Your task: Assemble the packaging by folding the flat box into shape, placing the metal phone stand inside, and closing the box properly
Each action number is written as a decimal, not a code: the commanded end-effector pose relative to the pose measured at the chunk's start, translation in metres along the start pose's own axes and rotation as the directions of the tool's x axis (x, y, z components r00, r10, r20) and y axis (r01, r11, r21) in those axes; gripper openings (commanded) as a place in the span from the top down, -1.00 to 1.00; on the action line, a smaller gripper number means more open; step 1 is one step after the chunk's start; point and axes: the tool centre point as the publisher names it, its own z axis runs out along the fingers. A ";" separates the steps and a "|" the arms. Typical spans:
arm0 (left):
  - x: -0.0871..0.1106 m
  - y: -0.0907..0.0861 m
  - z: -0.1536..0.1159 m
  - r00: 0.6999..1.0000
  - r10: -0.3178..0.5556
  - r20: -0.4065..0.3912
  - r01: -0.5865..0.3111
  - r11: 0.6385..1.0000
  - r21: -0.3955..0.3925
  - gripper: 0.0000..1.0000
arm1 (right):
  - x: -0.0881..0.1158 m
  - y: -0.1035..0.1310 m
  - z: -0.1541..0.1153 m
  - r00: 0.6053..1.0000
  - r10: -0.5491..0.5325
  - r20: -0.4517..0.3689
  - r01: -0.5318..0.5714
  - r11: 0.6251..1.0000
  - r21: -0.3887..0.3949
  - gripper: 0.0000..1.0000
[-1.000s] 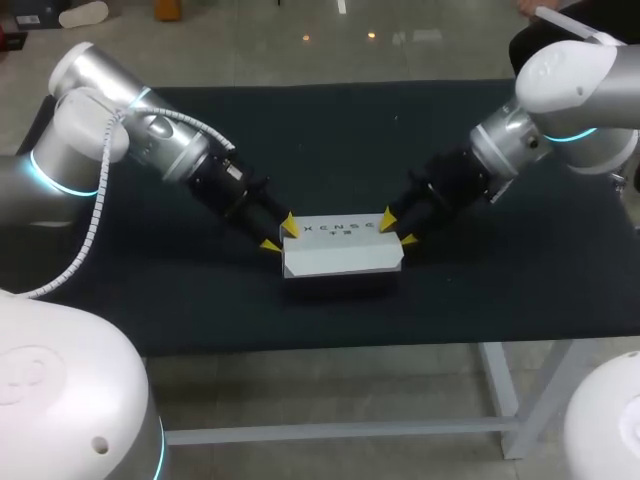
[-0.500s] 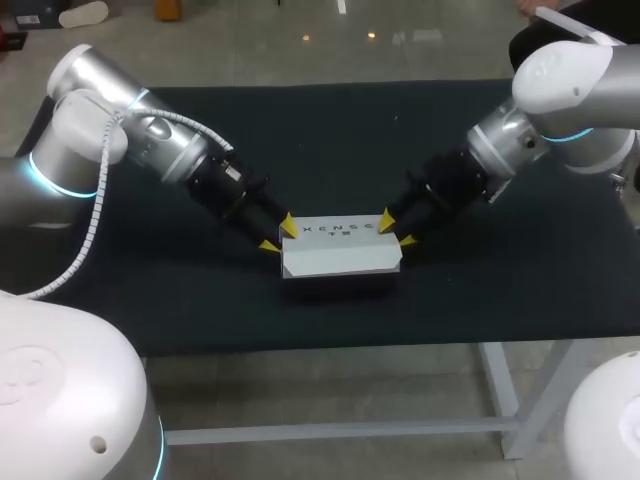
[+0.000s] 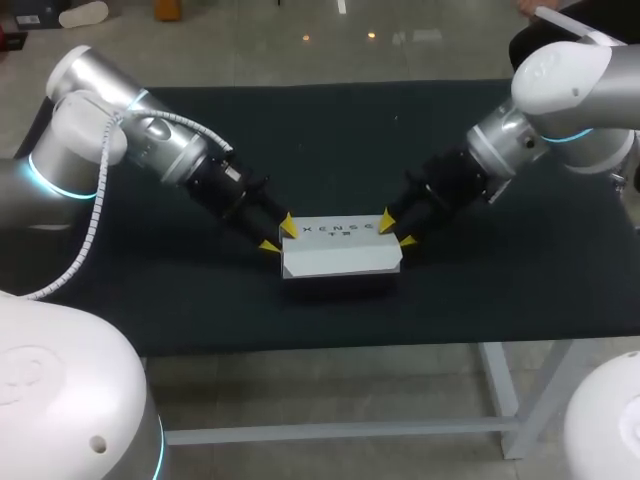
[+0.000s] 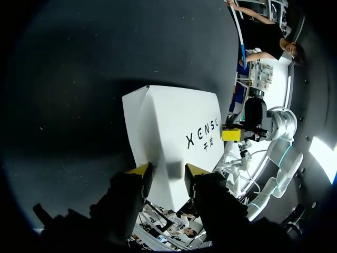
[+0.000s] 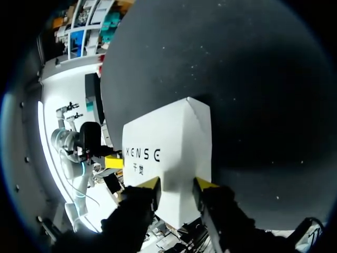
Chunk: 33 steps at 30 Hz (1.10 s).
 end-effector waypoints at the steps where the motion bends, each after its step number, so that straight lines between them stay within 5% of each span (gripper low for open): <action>1: 0.011 -0.001 0.012 1.000 0.000 -0.001 0.000 1.000 -0.002 0.15 | 0.010 0.002 0.012 1.000 -0.001 -0.002 0.001 1.000 0.006 0.16; 33: 0.006 -0.001 0.006 1.000 -0.013 -0.003 0.013 1.000 0.007 0.14 | 0.005 0.003 0.006 1.000 0.011 -0.004 -0.011 1.000 -0.005 0.17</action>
